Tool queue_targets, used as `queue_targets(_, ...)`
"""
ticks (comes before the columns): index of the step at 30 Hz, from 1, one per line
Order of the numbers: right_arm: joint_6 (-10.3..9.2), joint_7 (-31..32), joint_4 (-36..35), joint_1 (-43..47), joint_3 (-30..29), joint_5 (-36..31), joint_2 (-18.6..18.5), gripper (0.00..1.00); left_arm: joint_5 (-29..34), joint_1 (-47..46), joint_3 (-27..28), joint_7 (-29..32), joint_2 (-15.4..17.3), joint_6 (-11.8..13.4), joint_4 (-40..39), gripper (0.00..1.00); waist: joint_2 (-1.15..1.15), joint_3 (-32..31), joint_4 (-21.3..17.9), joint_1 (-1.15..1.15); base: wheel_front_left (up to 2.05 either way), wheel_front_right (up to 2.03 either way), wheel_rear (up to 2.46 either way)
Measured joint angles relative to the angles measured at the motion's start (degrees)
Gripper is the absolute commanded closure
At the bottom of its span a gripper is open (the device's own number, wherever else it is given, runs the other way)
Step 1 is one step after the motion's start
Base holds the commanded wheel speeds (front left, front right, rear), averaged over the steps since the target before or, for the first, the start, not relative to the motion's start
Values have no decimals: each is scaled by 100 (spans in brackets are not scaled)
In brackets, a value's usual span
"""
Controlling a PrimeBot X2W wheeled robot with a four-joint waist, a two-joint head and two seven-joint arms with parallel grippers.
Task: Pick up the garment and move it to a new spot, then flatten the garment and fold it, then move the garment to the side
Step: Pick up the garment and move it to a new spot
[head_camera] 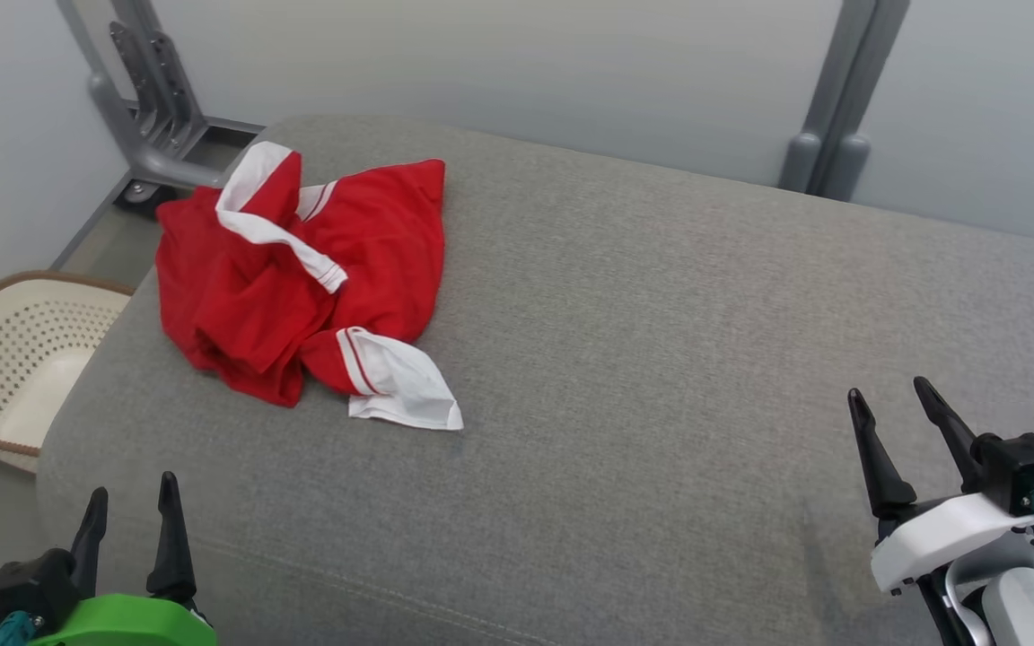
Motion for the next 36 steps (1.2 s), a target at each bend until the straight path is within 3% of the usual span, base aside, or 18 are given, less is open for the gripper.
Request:
queue_targets(7, 1, -1, -49, 54, 91, -5, 159, 0, 0, -7, 118, -1, 1, -8, -10, 0, 0, -3, 359, 0, 0, 0, 0)
queue_targets(17, 3, -8, -267, 47, 83, -116, 134, 0, -312, -534, 243, 34, -4, -47, 320, 0, 0, 248, 281, 0, 0, 0, 0)
queue_targets(26, 31, -8, -552, -199, 156, -259, -63, 0, -773, -2061, 237, 1133, -58, 59, 675, 0, 0, 731, 161, 0, 0, 0, 0)
queue_targets(32, 57, -9, -678, -513, 304, -316, -124, 0, -1048, -2604, 330, 1998, -121, 330, 1261, 0, 0, 1140, 21, 0, 0, 0, 0)
queue_targets(36, 57, -9, -706, -725, 307, -316, -186, 0, -1095, -2917, 519, 2192, -57, 490, 1459, 0, 0, 1384, -140, 0, 0, 0, 0)
